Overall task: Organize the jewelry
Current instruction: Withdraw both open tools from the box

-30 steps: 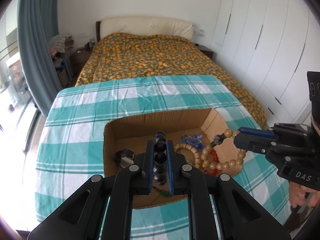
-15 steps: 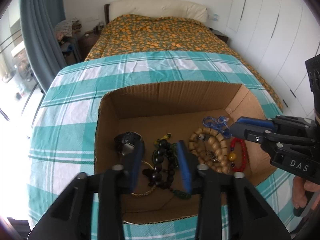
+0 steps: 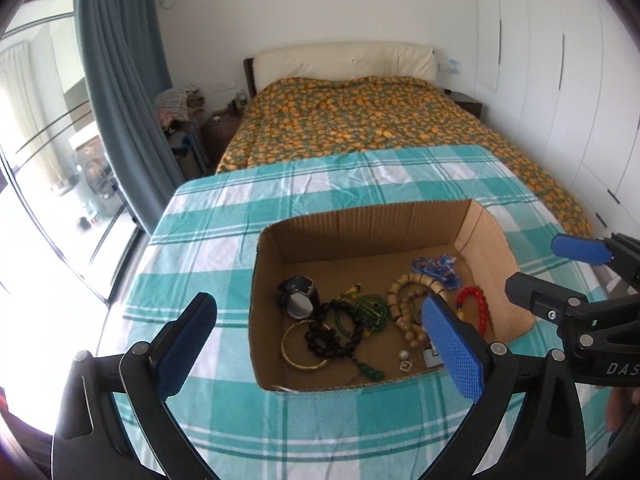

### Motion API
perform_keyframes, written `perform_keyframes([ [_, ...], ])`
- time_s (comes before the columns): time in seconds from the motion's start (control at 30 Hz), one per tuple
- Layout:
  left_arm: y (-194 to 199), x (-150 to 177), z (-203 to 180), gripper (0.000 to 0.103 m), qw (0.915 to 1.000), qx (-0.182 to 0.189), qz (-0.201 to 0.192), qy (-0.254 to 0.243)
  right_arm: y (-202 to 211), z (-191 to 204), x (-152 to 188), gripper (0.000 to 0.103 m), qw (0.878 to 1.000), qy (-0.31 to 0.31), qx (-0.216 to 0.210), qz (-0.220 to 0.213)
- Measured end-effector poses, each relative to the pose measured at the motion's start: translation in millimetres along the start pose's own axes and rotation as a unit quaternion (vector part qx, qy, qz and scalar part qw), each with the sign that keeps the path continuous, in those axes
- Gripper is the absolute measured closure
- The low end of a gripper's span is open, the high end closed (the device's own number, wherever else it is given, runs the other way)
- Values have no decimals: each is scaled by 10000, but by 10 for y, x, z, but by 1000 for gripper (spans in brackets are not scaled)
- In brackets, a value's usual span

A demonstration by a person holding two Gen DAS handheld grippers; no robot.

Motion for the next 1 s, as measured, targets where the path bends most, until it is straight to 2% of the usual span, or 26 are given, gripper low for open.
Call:
perform_keyframes([
  [0.17, 288, 144, 35, 1, 9995, -108, -173, 227, 331, 17, 146, 17, 9991, -70, 368, -216],
  [0.33, 435, 270, 11, 1, 9997, 46, 15, 244, 556, 108, 285, 17, 9986, -66, 423, -302],
  [0.57, 645, 345, 87, 0, 9992, -78, -58, 393, 793, 319, 371, 17, 9994, 7, 101, -330],
  [1.0, 885, 355, 233, 0, 9975, -128, -205, 663, 989, 402, 399, 17, 9984, 189, 282, -448],
])
Point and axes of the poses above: each gripper's, at about its wrist camera, not at the fingertips, and y roughly against the way its jaws point, z to its left, x to its underside, the point moved 8 cm from there along -y, roughly the way its jaws point, and after that the axes turned 10 degrees about z, right-handed, at the moved point
